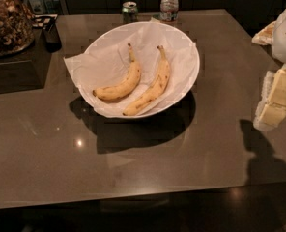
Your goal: Pick banana from white bowl
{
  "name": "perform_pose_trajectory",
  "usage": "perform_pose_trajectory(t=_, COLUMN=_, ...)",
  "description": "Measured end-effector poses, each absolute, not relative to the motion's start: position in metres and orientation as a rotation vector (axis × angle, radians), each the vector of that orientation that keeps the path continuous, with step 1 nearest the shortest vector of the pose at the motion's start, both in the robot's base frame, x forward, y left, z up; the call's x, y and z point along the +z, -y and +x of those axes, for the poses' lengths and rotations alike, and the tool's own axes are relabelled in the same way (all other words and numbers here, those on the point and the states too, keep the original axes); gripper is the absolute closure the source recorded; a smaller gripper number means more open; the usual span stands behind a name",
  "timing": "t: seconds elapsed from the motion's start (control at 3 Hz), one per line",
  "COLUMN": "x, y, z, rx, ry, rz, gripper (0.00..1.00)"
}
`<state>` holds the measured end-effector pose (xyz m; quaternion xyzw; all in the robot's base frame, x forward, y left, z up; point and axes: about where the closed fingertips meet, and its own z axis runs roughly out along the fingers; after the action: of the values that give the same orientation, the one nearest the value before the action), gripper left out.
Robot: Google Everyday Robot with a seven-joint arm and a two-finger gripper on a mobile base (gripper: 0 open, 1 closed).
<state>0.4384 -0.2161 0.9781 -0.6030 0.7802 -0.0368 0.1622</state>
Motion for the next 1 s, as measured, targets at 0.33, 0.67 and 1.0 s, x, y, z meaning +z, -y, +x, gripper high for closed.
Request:
perform_pose_trajectory(t=0.33, x=0.978, y=0.216, z=0.438, rx=-0.105, ry=-2.226, rz=-1.721, gripper=0.00)
perform_pose_trajectory(t=0.67, x=0.993, y=0.176, z=0.447, rx=-0.146, ry=-2.117, rz=-1.774, gripper=0.00)
perform_pose_trajectory(t=1.0, x=1.021, y=0.110, z=0.448, rx=-0.209, ry=-1.945, rz=-1.885, gripper=0.00)
